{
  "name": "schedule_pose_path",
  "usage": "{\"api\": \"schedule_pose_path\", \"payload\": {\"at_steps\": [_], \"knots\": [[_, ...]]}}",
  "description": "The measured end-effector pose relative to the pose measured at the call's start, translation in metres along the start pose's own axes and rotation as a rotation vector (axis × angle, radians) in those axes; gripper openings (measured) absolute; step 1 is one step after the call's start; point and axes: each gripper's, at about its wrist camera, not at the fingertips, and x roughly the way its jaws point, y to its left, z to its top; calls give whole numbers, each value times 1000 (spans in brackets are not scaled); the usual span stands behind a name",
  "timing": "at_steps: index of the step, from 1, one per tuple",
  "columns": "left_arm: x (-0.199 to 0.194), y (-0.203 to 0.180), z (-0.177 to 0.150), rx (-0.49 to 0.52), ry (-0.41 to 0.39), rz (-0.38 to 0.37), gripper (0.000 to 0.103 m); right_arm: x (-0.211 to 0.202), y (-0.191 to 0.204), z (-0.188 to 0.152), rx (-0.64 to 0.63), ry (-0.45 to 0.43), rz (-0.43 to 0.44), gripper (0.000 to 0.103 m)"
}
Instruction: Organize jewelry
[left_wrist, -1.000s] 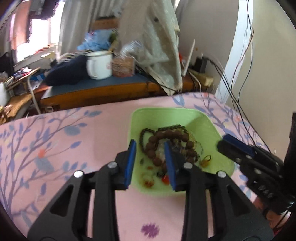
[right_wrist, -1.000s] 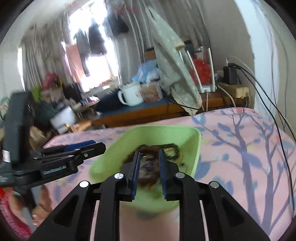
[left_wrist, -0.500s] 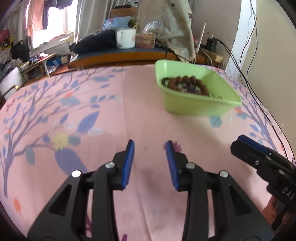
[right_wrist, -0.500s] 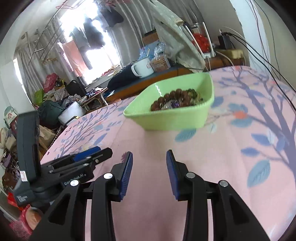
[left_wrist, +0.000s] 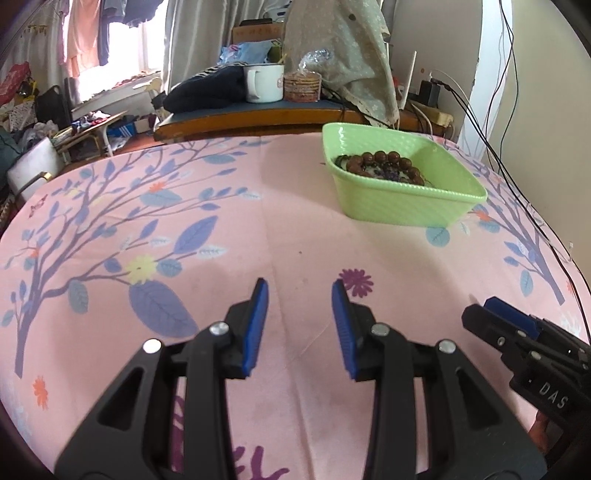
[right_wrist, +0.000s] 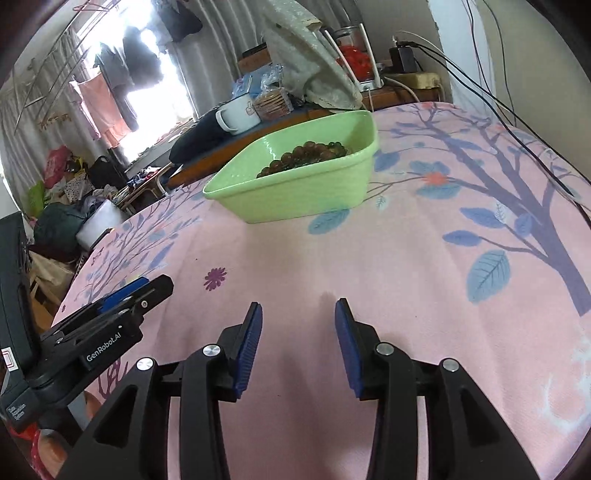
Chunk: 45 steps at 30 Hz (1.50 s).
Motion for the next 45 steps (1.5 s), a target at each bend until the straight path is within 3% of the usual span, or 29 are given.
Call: {"api": "schedule_pose_path", "payload": {"at_steps": [5, 8, 14, 36, 45], "knots": [[-1, -1, -1, 1, -1, 8, 34, -2, 4, -2, -13, 0, -23, 13], [-1, 0, -1, -2, -4, 11, 46, -2, 9, -2, -35, -3, -54, 14], [-3, -1, -1, 7, -17, 18, 48, -3, 15, -3, -71, -14, -102, 14], [-4, 1, -2, 2, -18, 11, 49, 0, 10, -1, -47, -5, -80, 14], [-5, 0, -1, 8, -28, 17, 56, 0, 12, -1, -55, -4, -83, 14]]}}
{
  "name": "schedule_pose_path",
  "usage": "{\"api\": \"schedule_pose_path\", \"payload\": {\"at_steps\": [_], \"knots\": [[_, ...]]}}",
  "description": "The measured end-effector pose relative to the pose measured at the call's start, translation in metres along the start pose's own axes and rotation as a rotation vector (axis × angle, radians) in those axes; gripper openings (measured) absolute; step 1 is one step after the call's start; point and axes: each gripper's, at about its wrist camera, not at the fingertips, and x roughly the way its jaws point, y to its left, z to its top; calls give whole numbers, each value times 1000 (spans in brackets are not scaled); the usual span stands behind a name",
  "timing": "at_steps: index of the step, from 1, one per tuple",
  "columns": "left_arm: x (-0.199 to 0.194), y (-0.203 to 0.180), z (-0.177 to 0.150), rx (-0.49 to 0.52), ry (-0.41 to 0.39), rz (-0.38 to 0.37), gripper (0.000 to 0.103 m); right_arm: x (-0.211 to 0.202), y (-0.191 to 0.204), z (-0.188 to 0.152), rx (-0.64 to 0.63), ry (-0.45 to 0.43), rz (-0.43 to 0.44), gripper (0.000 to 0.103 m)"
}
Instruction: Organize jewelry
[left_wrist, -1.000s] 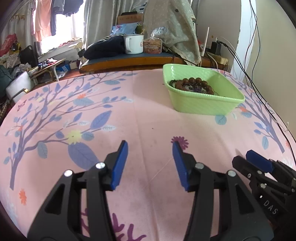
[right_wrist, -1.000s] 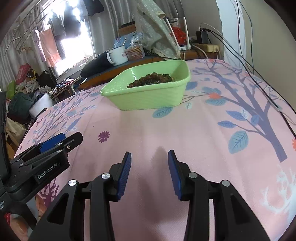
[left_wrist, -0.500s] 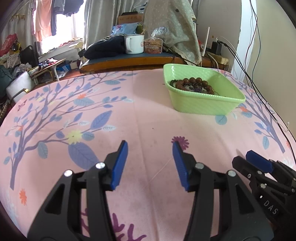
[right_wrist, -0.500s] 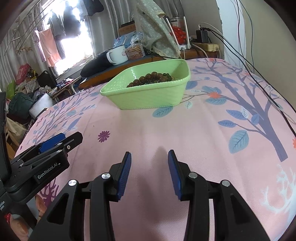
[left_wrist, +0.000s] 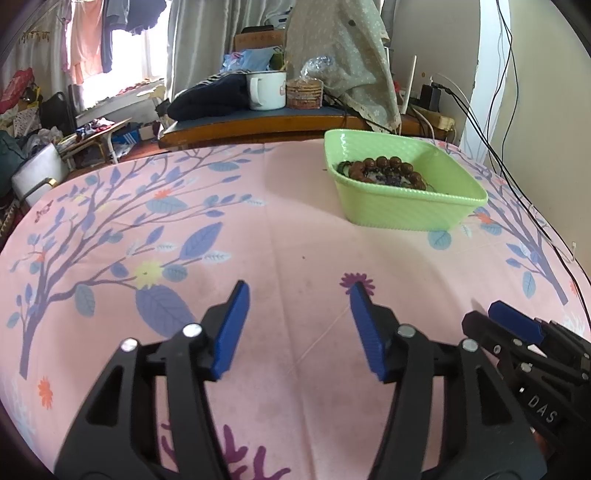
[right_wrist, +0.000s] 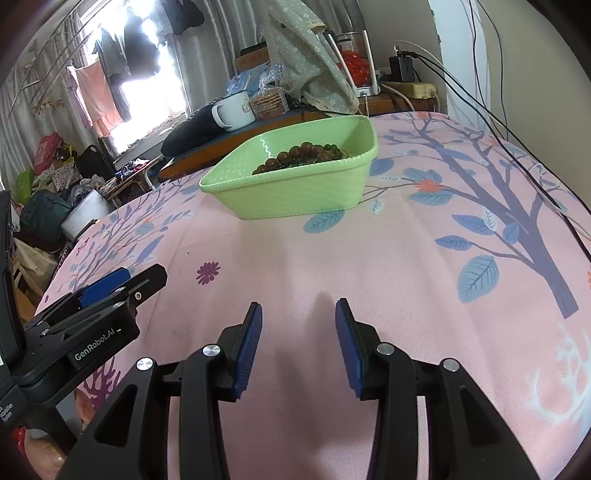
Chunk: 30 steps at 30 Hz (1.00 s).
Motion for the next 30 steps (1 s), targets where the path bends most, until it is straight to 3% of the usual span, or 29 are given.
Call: {"api": "schedule_pose_path", "payload": {"at_steps": [23, 30], "knots": [[-11, -1, 1, 16, -61, 8, 58, -23, 10, -1, -43, -118, -30, 14], [-24, -2, 2, 28, -133, 33, 58, -37, 18, 0, -71, -178, -43, 14]]}}
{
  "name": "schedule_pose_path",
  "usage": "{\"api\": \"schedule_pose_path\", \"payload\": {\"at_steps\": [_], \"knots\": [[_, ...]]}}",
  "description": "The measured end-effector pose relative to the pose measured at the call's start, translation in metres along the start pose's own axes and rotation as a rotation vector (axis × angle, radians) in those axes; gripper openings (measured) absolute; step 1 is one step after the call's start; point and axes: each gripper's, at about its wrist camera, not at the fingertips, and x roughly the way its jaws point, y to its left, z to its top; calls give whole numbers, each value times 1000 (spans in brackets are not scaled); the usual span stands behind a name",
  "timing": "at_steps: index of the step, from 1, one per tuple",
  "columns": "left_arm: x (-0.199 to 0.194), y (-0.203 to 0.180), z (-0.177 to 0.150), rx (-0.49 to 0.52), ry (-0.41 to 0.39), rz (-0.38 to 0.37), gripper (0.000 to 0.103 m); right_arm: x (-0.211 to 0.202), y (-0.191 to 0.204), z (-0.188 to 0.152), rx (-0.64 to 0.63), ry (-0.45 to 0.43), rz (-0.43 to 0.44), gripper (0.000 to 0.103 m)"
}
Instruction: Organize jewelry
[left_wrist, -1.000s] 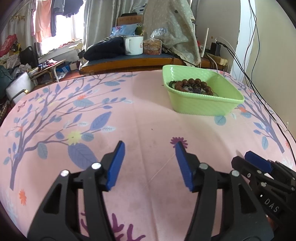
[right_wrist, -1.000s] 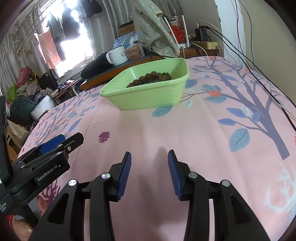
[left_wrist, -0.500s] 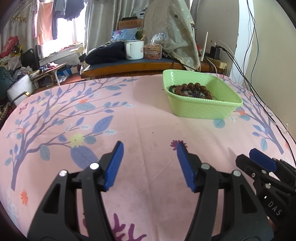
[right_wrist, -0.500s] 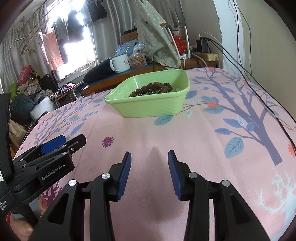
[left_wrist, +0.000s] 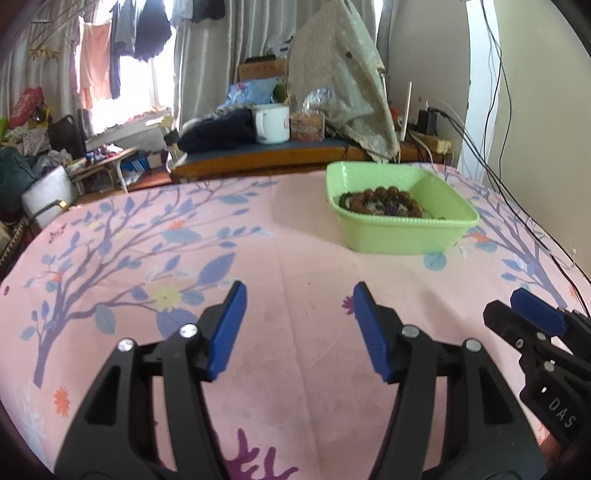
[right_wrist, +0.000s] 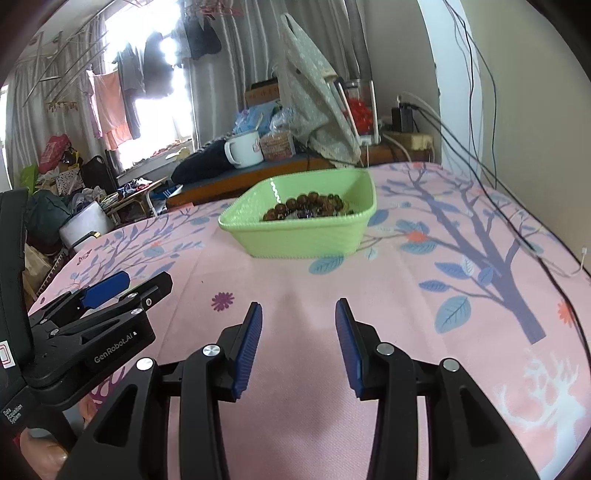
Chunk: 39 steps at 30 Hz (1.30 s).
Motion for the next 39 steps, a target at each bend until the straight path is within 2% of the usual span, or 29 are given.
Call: {"api": "schedule_pose_path", "payload": {"at_steps": [2, 4, 7, 11, 15, 19, 27, 30, 33, 39], "knots": [[-7, -1, 2, 6, -34, 6, 58, -5, 2, 1, -7, -21, -4, 14], [-14, -3, 3, 12, -70, 18, 67, -11, 4, 3, -20, -48, -9, 14], [-22, -5, 5, 18, -112, 23, 69, -19, 8, 5, -33, -84, -12, 14], [-32, -9, 10, 20, -124, 18, 72, -30, 13, 10, -46, -107, 1, 14], [-43, -15, 14, 26, -139, 25, 84, -43, 11, 15, -47, -144, 10, 14], [-56, -14, 18, 0, -142, 19, 97, -57, 4, 20, -18, -180, 27, 28], [-76, -15, 23, -19, -133, 42, 97, -73, 3, 23, -2, -208, 73, 33], [-82, -19, 20, -1, -135, 83, 97, -77, 4, 23, 2, -210, 86, 34], [-86, -20, 18, 3, -138, 91, 97, -78, 4, 23, 1, -205, 92, 36], [-87, -13, 22, -19, -118, 70, 97, -76, 5, 18, 2, -193, 96, 47]]}}
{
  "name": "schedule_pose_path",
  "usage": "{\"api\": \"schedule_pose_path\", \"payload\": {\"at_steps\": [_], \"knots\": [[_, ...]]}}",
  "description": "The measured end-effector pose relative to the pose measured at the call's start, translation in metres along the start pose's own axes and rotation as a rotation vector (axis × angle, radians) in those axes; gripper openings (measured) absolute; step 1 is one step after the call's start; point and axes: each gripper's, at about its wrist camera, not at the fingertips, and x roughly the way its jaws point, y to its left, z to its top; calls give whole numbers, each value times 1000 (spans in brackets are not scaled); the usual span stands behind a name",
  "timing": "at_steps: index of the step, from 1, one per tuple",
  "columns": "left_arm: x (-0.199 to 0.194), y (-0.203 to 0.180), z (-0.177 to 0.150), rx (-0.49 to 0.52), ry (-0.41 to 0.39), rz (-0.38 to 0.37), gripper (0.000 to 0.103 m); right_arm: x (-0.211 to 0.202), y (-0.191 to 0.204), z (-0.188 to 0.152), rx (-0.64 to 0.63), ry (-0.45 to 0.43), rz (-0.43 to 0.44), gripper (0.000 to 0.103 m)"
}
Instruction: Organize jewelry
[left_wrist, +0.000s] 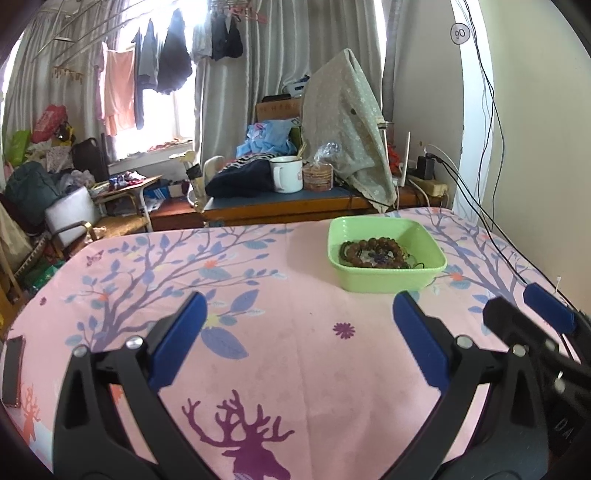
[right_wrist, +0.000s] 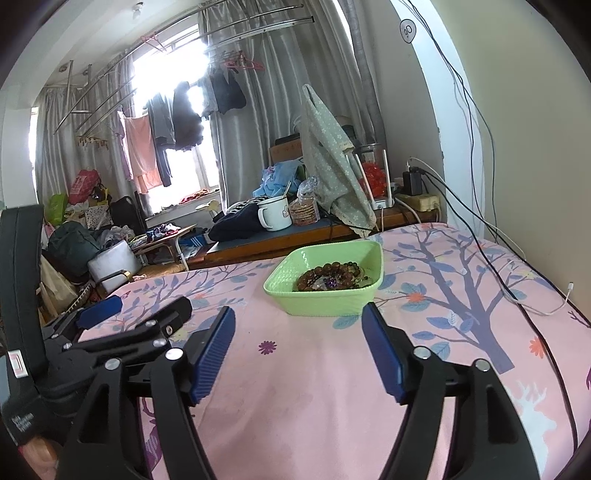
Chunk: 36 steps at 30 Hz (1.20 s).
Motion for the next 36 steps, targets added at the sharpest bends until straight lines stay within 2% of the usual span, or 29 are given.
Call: {"api": "schedule_pose_path", "payload": {"at_steps": [4, 7, 14, 36], "knots": [[0, 3, 3, -2, 3, -11, 97, -3, -1, -1, 19, -29, -38, 57], [1, 2, 3, -3, 10, -12, 97, -3, -3, 2, 38, -30, -32, 60], [2, -2, 4, 24, 42, -16, 97, -6, -6, 8, 58, 1, -17, 61], [-2, -2, 6, 49, 22, 45, 97, -7, -3, 5, 51, 21, -7, 61]]}}
